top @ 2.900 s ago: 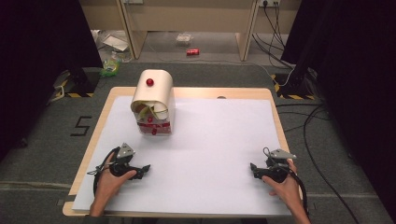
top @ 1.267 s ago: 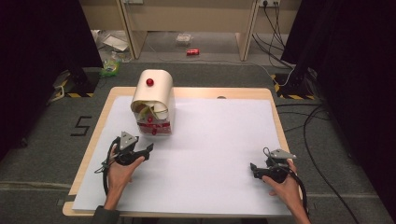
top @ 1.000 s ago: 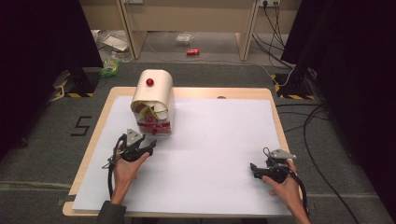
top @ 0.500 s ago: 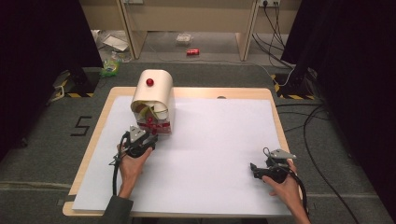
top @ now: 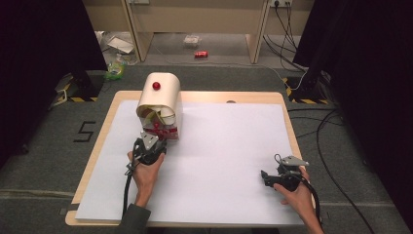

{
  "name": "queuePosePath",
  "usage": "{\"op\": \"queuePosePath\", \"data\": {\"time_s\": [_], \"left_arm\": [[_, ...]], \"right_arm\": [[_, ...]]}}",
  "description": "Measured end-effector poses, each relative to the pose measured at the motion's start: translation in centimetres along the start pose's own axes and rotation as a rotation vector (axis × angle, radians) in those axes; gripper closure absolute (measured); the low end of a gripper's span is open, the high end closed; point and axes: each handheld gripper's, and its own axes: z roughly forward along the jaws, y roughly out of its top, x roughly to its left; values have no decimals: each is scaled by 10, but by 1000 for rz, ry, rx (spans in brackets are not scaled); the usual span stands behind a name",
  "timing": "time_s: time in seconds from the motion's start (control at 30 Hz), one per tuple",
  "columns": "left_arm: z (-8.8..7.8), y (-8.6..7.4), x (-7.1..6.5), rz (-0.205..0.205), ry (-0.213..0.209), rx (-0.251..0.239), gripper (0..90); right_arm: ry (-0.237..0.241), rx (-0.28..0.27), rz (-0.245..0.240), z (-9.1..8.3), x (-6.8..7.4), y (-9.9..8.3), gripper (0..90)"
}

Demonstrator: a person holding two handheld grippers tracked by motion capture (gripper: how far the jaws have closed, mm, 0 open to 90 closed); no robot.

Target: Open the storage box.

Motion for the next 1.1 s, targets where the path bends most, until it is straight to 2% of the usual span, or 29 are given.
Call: {"op": "queuePosePath", "data": {"time_s": [0.07,0.13,0.17,0.27,0.53,0.63,0.9,1.1], "left_arm": [[0,0,-2,3,20,-1,625],[0,0,-2,-2,23,-2,650],[0,-1,-1,-21,31,-11,671],[0,-1,-1,-36,43,-16,703],[2,-3,-4,-56,71,-29,719],[3,-4,-9,-50,104,-36,718],[4,-6,-7,-76,97,-34,719],[4,-7,-7,-57,100,-36,730]], "right_arm": [[0,0,0,0,0,0,146],[0,0,0,0,0,0,146],[0,0,0,0,0,0,145],[-1,-1,0,0,0,0,145],[-1,0,-2,0,0,0,144],[0,0,-2,0,0,0,144],[0,0,-2,0,0,0,144],[0,0,-2,0,0,0,144]]}}
